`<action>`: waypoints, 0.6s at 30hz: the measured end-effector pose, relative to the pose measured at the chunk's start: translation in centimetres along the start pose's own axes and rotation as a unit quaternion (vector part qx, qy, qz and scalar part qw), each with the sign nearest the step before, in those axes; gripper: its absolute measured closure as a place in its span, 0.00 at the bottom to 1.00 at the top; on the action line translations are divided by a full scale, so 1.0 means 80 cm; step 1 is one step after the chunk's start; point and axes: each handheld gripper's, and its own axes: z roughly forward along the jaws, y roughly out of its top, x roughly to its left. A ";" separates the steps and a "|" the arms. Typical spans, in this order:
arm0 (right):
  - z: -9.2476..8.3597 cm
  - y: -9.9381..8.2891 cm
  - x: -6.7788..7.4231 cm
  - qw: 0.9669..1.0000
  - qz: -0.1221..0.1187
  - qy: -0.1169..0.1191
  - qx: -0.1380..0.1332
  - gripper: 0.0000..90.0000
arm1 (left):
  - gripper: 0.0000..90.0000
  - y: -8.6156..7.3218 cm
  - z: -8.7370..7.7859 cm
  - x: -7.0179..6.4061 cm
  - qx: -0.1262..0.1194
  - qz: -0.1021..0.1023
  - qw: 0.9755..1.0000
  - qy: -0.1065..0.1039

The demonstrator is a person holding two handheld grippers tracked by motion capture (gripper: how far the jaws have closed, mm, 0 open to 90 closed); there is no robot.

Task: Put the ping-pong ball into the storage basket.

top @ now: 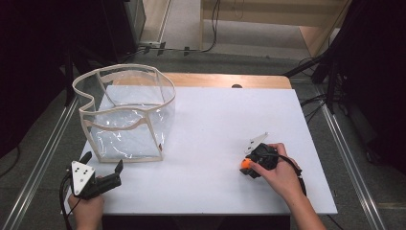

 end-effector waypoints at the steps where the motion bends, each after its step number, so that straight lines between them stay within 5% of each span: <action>1: 0.000 0.000 0.000 1.000 0.001 0.003 0.001 0.46 | 0.00 0.000 0.000 0.000 0.000 0.000 1.000 0.000; 18: 0.001 0.003 -0.001 1.000 0.001 -0.008 -0.002 0.53 | 0.00 0.000 0.000 0.000 0.000 0.000 1.000 0.000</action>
